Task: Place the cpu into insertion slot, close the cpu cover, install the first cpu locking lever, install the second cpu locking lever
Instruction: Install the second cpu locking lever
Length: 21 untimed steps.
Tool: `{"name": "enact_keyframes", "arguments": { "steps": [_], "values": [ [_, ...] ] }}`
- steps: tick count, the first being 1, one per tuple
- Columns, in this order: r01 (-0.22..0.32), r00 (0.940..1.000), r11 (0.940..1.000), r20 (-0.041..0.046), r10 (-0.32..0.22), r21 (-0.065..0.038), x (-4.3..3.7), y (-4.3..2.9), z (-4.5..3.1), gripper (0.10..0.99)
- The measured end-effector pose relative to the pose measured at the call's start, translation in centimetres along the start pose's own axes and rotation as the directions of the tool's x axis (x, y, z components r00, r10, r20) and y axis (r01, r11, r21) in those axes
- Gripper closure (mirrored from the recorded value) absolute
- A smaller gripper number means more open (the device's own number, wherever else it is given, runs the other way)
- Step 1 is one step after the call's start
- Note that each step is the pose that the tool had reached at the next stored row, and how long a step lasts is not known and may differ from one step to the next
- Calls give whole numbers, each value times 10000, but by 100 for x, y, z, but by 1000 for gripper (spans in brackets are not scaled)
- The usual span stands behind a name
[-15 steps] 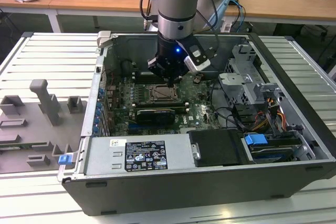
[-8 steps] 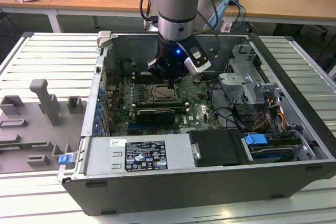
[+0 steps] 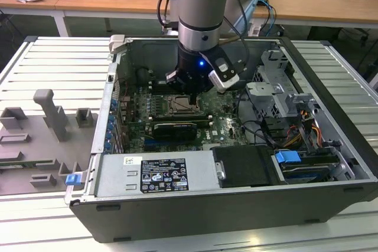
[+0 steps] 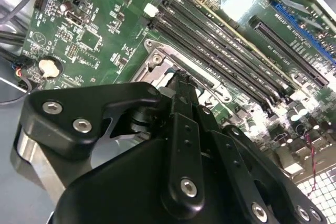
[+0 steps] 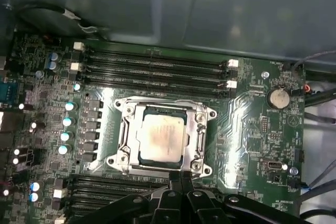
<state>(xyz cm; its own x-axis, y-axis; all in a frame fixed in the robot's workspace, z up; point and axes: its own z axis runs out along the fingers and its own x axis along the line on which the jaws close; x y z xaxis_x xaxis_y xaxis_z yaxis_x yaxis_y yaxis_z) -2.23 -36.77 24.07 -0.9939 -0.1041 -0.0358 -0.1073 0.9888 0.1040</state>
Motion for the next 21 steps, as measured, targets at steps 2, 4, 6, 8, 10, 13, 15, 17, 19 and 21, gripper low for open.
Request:
{"name": "enact_keyframes", "arguments": {
  "steps": [2, 4, 6, 8, 10, 13, 15, 17, 19, 21],
  "values": [
    [0, 10000, 10000, -3, 0, -1, 12, -41, -1, 980],
    [-4, 10000, 10000, -2, 4, -4, 37, -82, -5, 980],
    [1, 10000, 10000, -2, -1, -12, 99, -95, -7, 980],
    [-1, 10000, 10000, 0, 1, -18, 223, -98, -9, 980],
    [-1, 10000, 10000, 0, 1, -20, 291, -100, -5, 980],
    [17, 10000, 10000, 0, -17, -35, 308, -104, 48, 980],
    [51, 10000, 10000, -2, -51, -58, 315, -109, 95, 980],
    [61, 10000, 9994, 28, -61, -327, 336, -125, 104, 980],
    [51, 10000, 9976, 68, -47, -688, 364, -170, 101, 980],
    [49, 10000, 9969, 80, -43, -790, 396, -245, 94, 980]
  ]
}}
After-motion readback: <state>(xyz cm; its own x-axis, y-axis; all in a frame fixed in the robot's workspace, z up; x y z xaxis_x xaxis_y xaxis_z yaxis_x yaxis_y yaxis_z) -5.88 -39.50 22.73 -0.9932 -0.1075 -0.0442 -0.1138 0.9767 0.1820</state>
